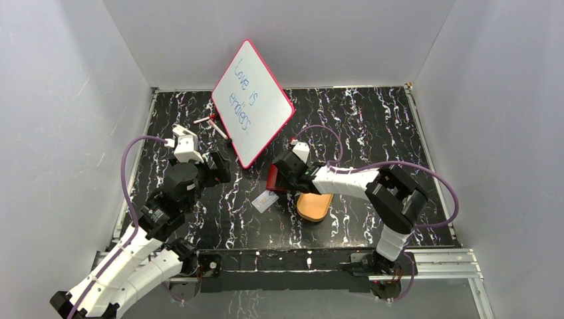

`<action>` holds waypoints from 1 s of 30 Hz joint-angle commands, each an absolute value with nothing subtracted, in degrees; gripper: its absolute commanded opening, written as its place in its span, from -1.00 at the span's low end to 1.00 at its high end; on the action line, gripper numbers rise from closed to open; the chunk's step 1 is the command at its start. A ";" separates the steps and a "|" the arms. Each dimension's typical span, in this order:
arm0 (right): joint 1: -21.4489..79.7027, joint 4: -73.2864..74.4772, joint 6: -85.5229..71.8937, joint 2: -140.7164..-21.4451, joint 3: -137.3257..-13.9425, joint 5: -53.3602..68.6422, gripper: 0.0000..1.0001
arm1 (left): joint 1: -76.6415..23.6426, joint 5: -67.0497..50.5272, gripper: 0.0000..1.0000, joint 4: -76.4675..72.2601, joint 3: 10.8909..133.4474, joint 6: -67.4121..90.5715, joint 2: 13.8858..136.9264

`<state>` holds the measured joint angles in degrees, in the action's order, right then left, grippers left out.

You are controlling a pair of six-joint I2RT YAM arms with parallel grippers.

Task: Put the credit cards into the card holder
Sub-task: Move the card holder to the center of the board.

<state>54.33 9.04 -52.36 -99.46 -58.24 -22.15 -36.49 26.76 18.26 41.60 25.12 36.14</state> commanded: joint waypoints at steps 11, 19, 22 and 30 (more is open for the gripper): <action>53.26 6.33 -52.98 -98.87 -57.04 -20.53 -0.10 | -36.65 27.16 0.84 18.37 42.01 24.88 35.55; 53.33 5.67 -52.92 -99.43 -56.56 -19.53 -0.17 | -36.61 27.07 0.84 18.37 42.08 24.79 35.69; 53.31 6.18 -53.21 -99.76 -56.80 -19.43 -0.03 | -36.64 27.07 0.84 18.37 42.10 24.79 35.68; 53.30 5.78 -53.05 -100.22 -56.98 -18.64 -0.17 | -36.58 27.16 0.84 18.37 42.08 24.83 35.51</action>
<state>53.45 7.31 -52.60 -99.98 -57.19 -19.05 -36.49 26.76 18.26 41.60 25.15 36.16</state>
